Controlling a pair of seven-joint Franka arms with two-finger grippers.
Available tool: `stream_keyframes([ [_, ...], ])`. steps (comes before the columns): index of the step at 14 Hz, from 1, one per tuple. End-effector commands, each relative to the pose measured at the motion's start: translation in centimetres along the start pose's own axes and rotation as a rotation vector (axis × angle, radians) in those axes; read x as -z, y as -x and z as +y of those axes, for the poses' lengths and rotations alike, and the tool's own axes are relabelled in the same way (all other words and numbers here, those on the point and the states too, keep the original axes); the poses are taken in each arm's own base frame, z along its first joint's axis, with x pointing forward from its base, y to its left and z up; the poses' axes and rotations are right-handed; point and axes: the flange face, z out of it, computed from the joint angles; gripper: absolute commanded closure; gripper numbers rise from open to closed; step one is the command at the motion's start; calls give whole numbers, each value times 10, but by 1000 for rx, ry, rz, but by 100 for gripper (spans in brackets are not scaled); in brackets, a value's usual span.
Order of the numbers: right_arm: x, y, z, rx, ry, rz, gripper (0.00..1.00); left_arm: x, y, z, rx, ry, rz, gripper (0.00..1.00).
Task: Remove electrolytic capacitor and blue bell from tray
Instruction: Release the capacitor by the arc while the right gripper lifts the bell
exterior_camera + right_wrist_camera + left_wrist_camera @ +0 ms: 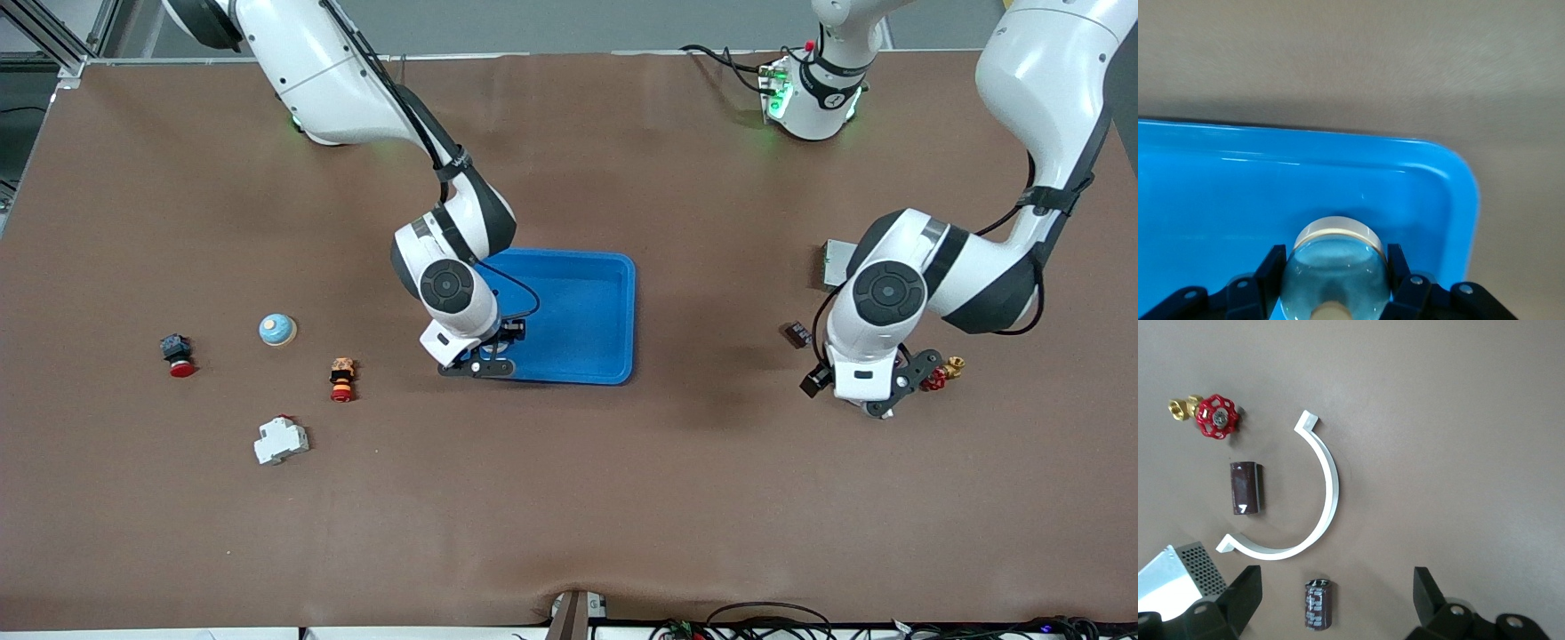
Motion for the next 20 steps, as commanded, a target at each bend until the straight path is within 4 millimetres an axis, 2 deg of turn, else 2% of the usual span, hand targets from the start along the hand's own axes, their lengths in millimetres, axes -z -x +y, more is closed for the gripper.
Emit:
stream_keyframes([
  [1, 84, -14, 27, 80, 6, -27, 100, 46, -16, -9, -51, 10, -28, 0],
  [3, 135, -38, 66, 161, 1, -60, 99, 63, -23, -13, -105, 21, -28, 0],
  [6, 187, -72, 152, 319, 5, -69, 99, 86, -38, -23, -165, 54, -4, 0],
  [7, 196, -80, 180, 379, 38, -66, 99, 94, -44, -24, -185, 69, 4, 0],
  [10, 201, -97, 266, 545, 117, -84, 99, 120, -62, -36, -227, 101, 40, 0],
  [12, 194, -105, 335, 658, 106, -104, 99, 135, -71, -51, -267, 119, 45, 0],
  [15, 155, -119, 413, 759, 120, -125, 99, 161, -72, -71, -304, 124, 47, 0],
  [17, 127, -127, 448, 791, 118, -103, 99, 183, -70, -80, -310, 131, 60, 0],
  [18, 110, -131, 465, 810, 118, -83, 99, 187, -72, -86, -309, 133, 58, 0],
  [20, 84, -136, 483, 852, 123, -56, 99, 198, -71, -93, -352, 154, 54, 0],
])
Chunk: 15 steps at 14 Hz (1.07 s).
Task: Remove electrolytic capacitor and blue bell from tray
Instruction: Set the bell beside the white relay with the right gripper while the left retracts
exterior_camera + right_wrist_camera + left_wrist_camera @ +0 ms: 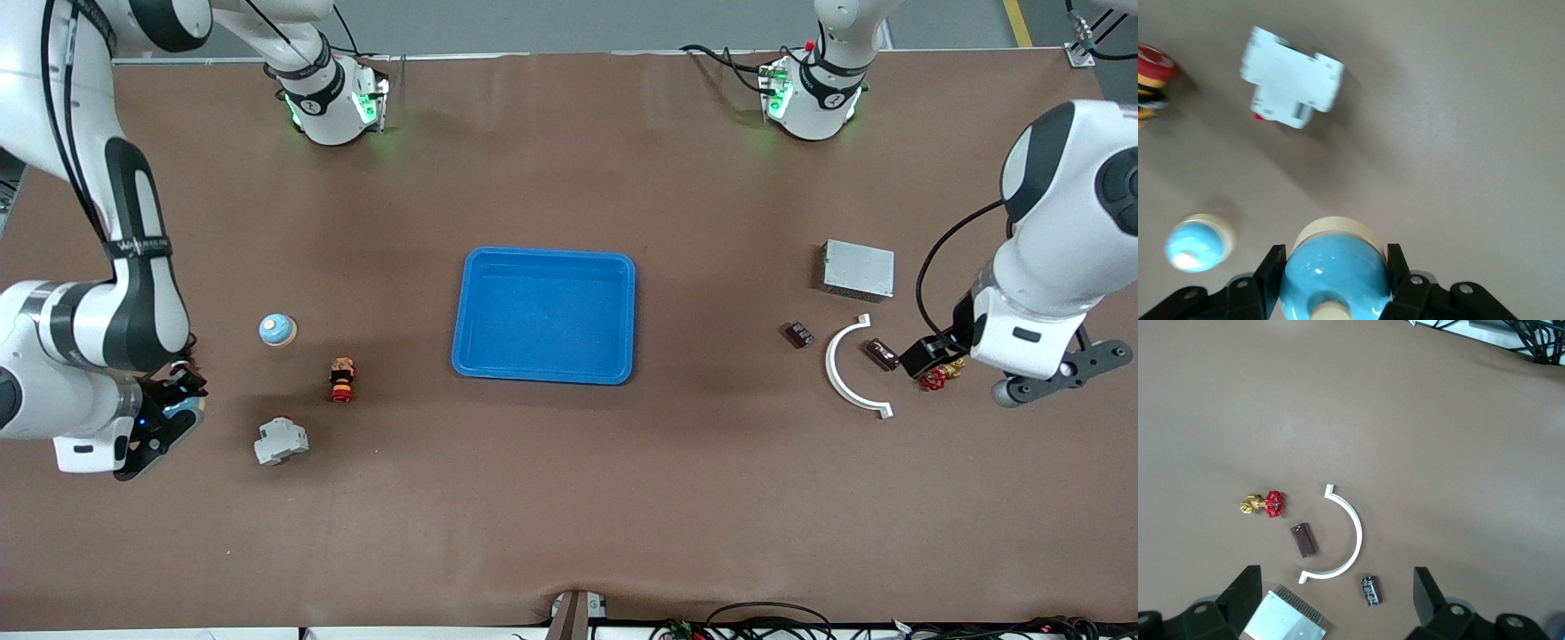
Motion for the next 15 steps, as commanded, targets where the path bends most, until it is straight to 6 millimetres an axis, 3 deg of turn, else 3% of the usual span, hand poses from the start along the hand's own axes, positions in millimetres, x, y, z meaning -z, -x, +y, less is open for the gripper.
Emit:
stream_keyframes([
  [1, -25, 3, 14, 44, 24, 20, 99, 26, 6, -13, -22, 37, -10, 0],
  [2, -33, 1, 16, 43, 28, 28, 99, 38, 8, -15, -11, 51, 3, 0],
  [4, -54, -3, 17, 41, 24, 36, 99, 41, 8, -20, -87, 30, 10, 0],
  [5, -61, -4, 18, 38, 29, 42, 99, 58, 12, -28, -145, 43, 27, 0],
  [8, -75, -8, 20, 37, 41, 57, 98, 78, 16, -67, -230, 106, -16, 0],
  [15, -94, -5, 28, 19, 49, 91, 92, 138, 85, -77, -261, 122, -93, 0],
])
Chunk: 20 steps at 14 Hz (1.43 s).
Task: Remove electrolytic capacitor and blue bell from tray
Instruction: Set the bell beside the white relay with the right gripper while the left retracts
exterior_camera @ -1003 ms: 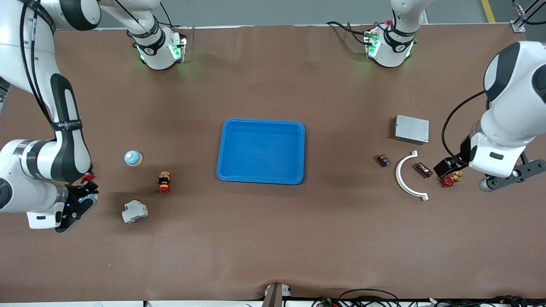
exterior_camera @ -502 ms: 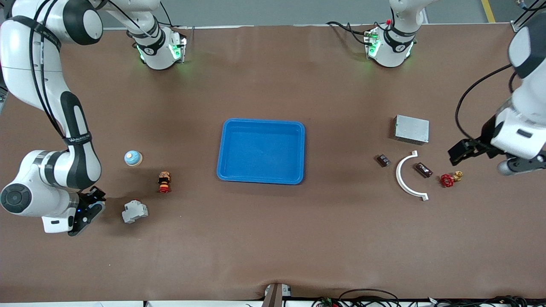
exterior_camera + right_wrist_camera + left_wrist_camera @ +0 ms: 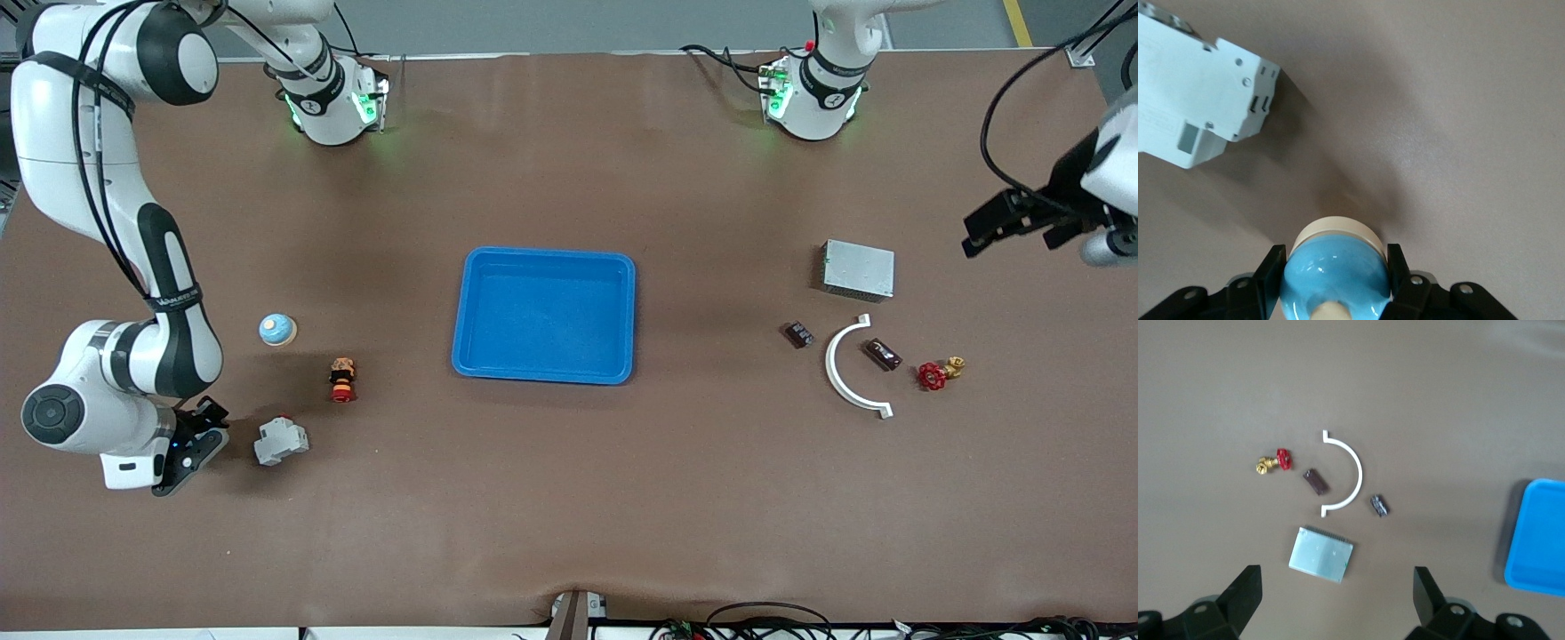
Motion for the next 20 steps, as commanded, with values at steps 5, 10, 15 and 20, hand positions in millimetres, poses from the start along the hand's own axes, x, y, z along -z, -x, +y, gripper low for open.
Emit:
stream_keyframes([
  [5, 0, 7, 6, -16, -14, 25, 0, 24, 56, 7, -58, 5, -31, 0],
  [10, 29, 1, -10, -80, -143, 47, 0, 24, 60, 15, -68, -10, -40, 0],
  [15, 126, -13, -67, -394, -287, -125, 0, 36, 73, 31, -92, -33, -19, 0],
  [20, 251, 16, -120, -605, -264, -205, 0, 35, 73, 33, -96, -33, -19, 0],
])
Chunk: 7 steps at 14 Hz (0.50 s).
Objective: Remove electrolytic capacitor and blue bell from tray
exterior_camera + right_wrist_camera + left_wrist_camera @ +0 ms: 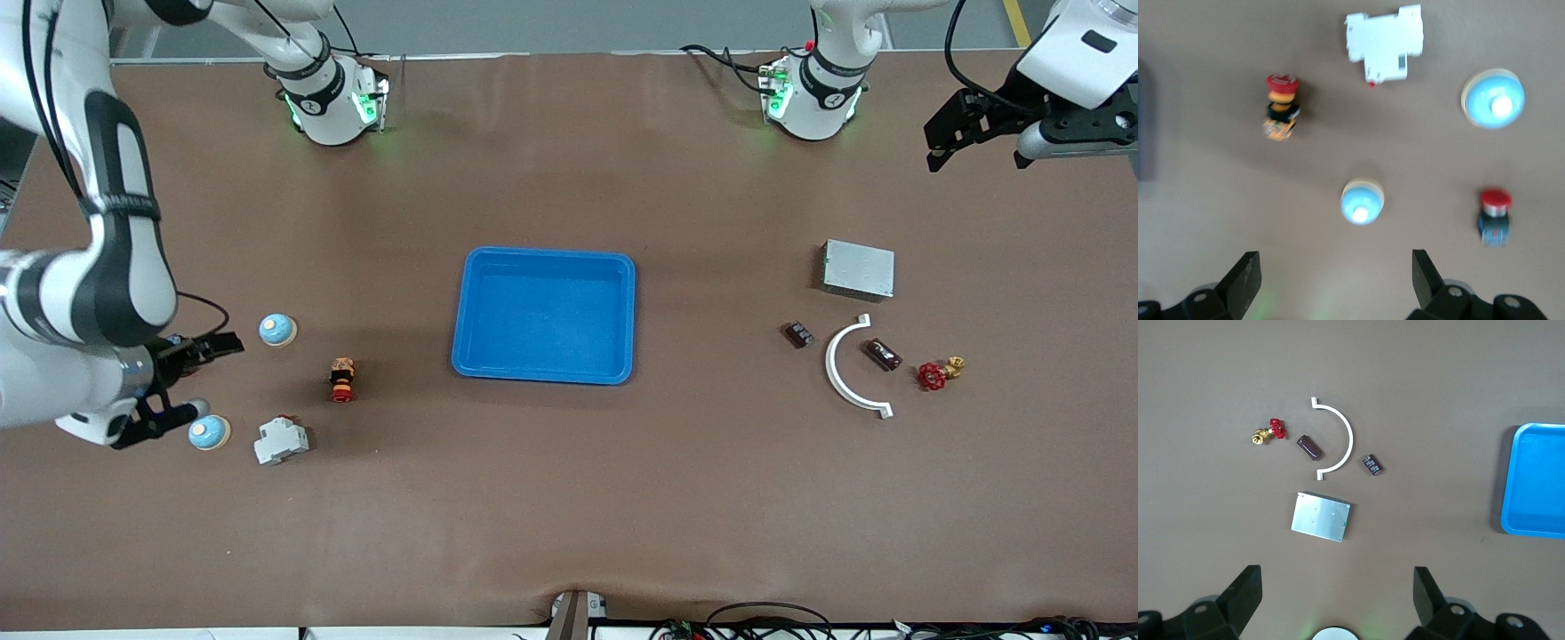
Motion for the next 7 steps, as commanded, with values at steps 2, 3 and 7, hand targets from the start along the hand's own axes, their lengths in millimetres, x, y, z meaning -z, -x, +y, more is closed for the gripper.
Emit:
stream_keyframes([
  [2, 48, 80, -22, -115, 35, 44, 0, 7, 7, 5, -23, 4, 6, 0],
  [3, 57, 98, -28, -129, 41, 59, 0, 5, 7, 8, -27, 4, 3, 0],
  [7, 63, 160, -35, -164, 58, 154, 0, 7, 2, 9, -29, 1, 13, 0],
])
